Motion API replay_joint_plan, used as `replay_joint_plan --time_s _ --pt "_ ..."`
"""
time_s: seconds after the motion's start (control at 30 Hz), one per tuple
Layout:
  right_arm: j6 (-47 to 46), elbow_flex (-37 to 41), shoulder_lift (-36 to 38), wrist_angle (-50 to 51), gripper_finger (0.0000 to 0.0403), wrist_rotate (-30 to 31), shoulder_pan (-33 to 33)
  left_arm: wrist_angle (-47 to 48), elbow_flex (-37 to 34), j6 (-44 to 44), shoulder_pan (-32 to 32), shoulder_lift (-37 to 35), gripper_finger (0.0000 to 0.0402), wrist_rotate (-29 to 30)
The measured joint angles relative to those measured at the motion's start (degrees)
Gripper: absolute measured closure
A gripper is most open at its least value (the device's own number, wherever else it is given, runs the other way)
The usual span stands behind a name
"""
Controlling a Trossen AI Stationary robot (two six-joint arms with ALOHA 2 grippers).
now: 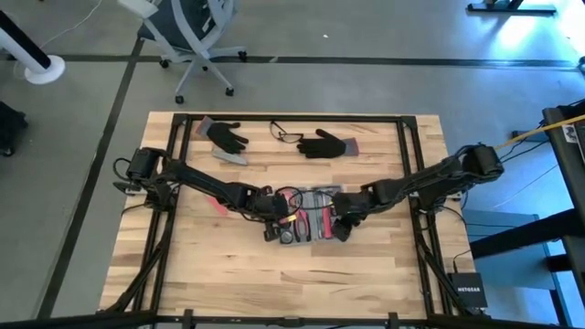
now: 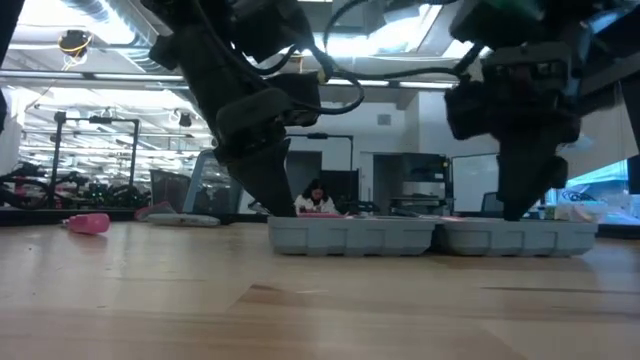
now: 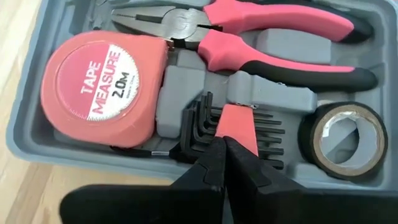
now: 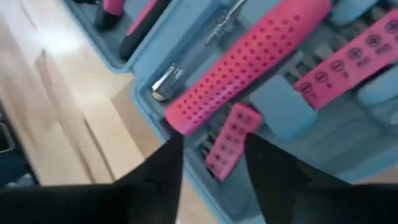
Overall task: Prefit tool cases
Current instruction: Put the orange multi bit set into the gray prefit tool case
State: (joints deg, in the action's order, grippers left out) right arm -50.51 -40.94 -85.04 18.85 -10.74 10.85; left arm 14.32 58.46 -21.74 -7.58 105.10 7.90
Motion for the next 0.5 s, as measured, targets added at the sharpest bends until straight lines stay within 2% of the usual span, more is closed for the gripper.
replay_joint_plan --time_s 0.07,0.17,0.5 --pt "0.6 -2.0 -2.0 3.2 0.0215 1.6 -0.3 0.1 0.0 -0.9 0.3 0.0 0.0402 0.0" --pt "0.2 -4.6 -4.6 6.1 0.0207 2.9 -0.4 0.1 0.0 -2.0 0.4 0.0 0.0402 0.2" --pt "-2.9 -9.0 -10.2 10.7 0.0245 6.7 -0.3 0.2 0.0 -2.2 0.5 0.0 0.0402 0.4"
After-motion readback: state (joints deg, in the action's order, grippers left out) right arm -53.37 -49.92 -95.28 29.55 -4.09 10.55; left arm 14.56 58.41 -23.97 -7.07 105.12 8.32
